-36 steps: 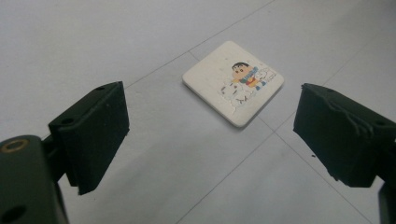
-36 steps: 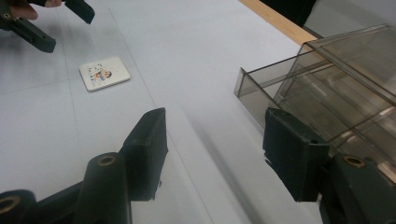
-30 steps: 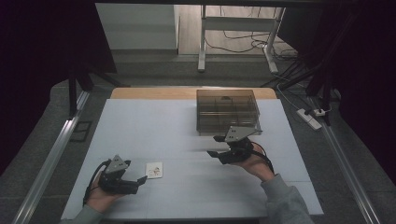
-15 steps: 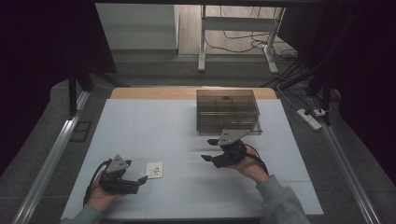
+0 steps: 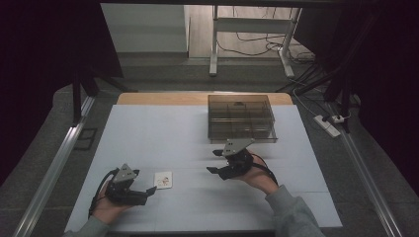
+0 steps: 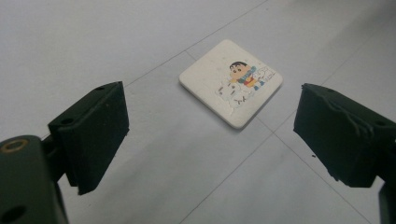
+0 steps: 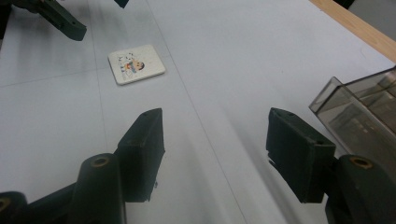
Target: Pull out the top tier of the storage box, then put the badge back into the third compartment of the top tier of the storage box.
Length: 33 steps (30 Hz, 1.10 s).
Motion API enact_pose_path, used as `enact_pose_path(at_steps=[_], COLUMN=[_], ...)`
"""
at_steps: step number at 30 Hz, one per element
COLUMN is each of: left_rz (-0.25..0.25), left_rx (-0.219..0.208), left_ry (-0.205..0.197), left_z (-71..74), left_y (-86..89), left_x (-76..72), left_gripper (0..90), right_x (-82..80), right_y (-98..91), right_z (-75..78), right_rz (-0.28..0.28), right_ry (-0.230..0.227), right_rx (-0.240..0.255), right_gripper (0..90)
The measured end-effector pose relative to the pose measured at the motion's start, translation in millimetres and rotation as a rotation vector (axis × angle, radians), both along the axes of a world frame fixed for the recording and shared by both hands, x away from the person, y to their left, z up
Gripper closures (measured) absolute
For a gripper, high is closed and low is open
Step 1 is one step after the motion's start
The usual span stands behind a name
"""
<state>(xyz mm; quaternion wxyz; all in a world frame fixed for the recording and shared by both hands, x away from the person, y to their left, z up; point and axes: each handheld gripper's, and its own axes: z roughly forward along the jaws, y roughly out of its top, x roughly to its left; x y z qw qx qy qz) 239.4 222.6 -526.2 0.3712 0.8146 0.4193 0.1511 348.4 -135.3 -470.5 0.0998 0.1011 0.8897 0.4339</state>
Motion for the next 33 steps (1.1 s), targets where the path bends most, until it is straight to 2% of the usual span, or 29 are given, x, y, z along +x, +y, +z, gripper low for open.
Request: enact_pose_path(at_steps=[20, 29, 33], left_rz=[-0.004, -0.006, -0.006], left_rx=[0.001, 0.001, 0.000], left_ry=[0.000, 0.003, 0.004], left_z=[0.7, 0.6, 0.5], left_y=[0.5, 0.3, 0.4], left_x=[-0.4, -0.3, -0.2], left_gripper=[10.4, 10.4, 10.4], right_x=[-1.7, -1.3, -1.6], right_y=[17.2, 28.4, 35.5], right_z=[-5.1, -5.2, -6.4], right_rz=[0.035, 0.053, 0.066], right_ry=[0.011, 0.010, 0.014], right_rx=[-0.045, -0.047, -0.068], right_gripper=[36.2, 36.2, 35.5])
